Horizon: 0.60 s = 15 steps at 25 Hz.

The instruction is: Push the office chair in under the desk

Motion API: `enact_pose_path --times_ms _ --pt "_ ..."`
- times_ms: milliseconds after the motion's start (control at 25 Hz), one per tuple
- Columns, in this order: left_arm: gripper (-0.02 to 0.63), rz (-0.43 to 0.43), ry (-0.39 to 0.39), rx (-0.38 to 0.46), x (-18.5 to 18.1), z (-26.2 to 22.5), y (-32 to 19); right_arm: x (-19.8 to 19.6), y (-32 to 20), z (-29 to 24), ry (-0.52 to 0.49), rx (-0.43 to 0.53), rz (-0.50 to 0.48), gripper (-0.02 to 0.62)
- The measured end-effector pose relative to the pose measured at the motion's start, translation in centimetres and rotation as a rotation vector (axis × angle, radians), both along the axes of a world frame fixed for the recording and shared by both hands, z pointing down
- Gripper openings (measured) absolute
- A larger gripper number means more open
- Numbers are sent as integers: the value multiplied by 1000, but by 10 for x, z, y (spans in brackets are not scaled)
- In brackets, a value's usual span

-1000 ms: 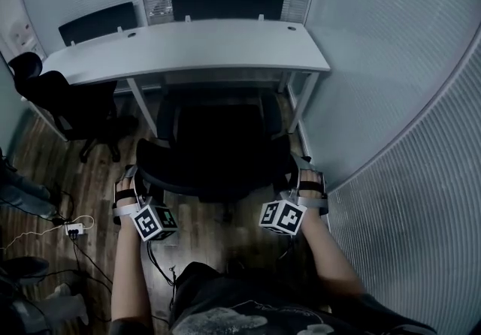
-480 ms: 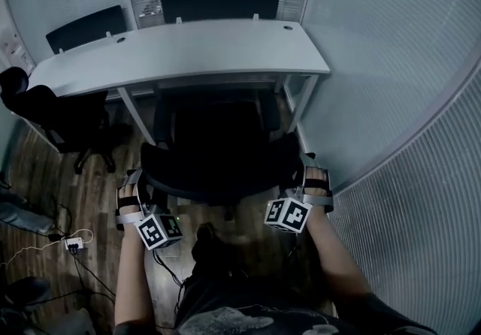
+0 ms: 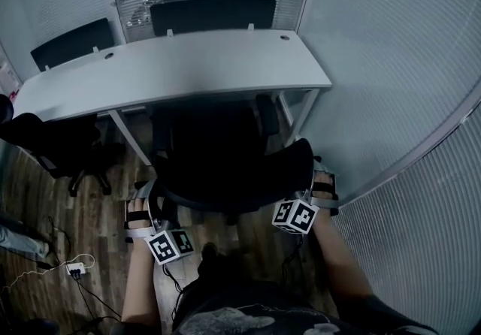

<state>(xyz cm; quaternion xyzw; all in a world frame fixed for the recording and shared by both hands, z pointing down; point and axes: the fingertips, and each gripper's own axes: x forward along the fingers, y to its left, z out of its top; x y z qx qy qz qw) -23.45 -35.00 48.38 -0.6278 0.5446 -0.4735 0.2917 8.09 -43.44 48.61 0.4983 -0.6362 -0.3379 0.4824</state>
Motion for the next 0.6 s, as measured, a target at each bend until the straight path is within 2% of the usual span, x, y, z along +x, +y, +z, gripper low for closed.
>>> enact_pose_path --times_ms 280,600 --pt "253 37 5 0 -13 6 -56 -11 -54 8 5 -16 56 279" --pt "253 76 2 9 -40 3 -117 -34 -106 8 71 -16 114 279"
